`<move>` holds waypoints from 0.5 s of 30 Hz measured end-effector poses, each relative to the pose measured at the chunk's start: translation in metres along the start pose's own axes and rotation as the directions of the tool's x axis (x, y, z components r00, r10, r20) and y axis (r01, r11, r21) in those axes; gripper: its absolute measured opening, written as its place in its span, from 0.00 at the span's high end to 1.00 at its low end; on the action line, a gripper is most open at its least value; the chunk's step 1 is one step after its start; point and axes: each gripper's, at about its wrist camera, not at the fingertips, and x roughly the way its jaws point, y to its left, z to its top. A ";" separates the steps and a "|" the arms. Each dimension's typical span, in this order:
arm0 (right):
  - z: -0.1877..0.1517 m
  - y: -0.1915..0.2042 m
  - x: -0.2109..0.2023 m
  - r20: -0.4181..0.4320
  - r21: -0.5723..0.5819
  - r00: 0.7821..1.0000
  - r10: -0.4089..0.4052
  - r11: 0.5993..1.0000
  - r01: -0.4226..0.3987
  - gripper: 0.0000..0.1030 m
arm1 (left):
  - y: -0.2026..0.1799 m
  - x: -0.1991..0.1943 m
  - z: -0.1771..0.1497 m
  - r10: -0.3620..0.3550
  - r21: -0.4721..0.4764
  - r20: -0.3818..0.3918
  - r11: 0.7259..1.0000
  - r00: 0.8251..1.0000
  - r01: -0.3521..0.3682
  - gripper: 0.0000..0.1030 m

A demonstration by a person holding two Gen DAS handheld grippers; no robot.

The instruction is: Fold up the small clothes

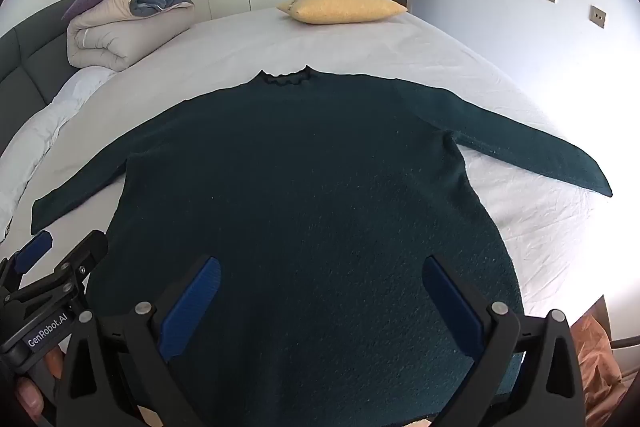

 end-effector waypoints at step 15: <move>-0.007 -0.004 0.009 -0.005 -0.001 1.000 -0.007 1.000 0.007 0.00 | 0.001 0.002 -0.004 0.013 0.011 0.003 1.000 1.000 -0.013 0.00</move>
